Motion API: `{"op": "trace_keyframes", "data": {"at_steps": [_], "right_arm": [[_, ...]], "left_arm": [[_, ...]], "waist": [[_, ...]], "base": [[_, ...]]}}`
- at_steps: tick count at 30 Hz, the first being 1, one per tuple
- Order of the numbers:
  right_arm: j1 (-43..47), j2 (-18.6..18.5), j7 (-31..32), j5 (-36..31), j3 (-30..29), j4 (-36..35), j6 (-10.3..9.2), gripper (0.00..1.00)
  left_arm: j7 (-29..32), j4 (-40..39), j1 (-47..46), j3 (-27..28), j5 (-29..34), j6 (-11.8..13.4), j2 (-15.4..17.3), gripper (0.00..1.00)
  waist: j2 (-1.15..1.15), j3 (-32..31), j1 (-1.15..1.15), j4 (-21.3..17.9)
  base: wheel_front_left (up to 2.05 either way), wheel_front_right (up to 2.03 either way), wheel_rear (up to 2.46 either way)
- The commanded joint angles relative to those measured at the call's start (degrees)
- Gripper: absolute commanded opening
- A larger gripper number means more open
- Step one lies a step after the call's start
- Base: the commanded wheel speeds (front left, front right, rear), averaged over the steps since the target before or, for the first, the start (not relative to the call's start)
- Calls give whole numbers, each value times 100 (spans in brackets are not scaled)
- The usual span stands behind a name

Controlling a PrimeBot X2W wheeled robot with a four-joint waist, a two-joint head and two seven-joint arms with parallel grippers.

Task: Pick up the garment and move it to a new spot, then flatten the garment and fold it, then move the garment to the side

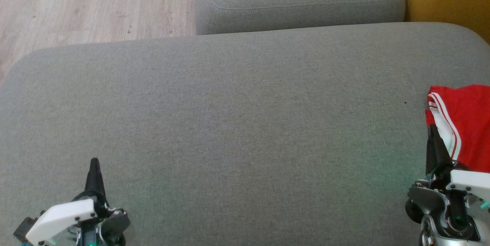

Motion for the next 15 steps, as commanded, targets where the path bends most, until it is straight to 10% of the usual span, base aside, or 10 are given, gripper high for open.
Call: {"op": "trace_keyframes", "data": {"at_steps": [1,15], "right_arm": [[-115,-33,32,40,119,-232,-4,0],[-115,-33,32,40,119,-232,-4,0]], "left_arm": [[40,-211,-285,231,-32,-39,31,0],[40,-211,-285,231,-32,-39,31,0]], "waist": [[0,0,0,0],[0,0,0,0]], "base": [[0,0,0],[0,0,0]]}}
